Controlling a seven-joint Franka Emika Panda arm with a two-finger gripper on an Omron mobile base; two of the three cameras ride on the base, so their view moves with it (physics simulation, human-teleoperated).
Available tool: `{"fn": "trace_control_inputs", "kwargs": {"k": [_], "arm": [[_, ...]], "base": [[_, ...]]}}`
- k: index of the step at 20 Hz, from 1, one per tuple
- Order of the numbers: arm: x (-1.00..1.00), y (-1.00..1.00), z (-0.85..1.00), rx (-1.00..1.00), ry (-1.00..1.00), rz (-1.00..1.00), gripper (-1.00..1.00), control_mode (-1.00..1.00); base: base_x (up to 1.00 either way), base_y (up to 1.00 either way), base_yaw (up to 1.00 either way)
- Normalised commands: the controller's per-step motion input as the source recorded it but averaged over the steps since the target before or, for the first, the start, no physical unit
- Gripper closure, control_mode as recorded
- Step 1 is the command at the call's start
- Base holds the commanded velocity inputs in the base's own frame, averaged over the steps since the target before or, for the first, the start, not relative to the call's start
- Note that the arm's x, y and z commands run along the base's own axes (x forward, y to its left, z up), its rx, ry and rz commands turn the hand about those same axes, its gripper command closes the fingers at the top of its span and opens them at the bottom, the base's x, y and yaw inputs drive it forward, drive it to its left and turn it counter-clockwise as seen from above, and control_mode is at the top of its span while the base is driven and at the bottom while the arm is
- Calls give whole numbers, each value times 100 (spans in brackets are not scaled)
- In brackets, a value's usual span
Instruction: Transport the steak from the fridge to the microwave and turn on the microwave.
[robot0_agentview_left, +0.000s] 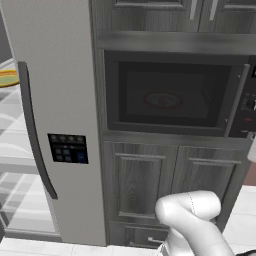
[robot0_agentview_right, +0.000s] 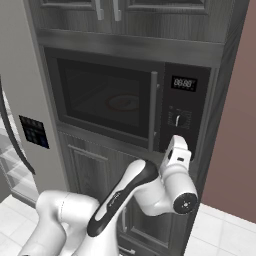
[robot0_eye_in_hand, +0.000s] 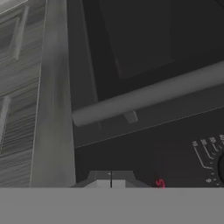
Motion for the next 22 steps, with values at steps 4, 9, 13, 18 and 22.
{"fn": "trace_control_inputs", "kwargs": {"k": [4, 9, 13, 18, 22], "arm": [[15, 0, -11, 0, 0, 0, 100, -100], [17, -4, -9, 0, 0, 0, 100, -100], [13, -15, -7, 0, 0, 0, 100, -100], [13, -19, -10, 0, 0, 0, 100, -100], [16, -10, -9, 0, 0, 0, 100, -100]], "base": [[0, 0, 0], [0, 0, 0], [0, 0, 0], [0, 0, 0], [0, 0, 0]]}}
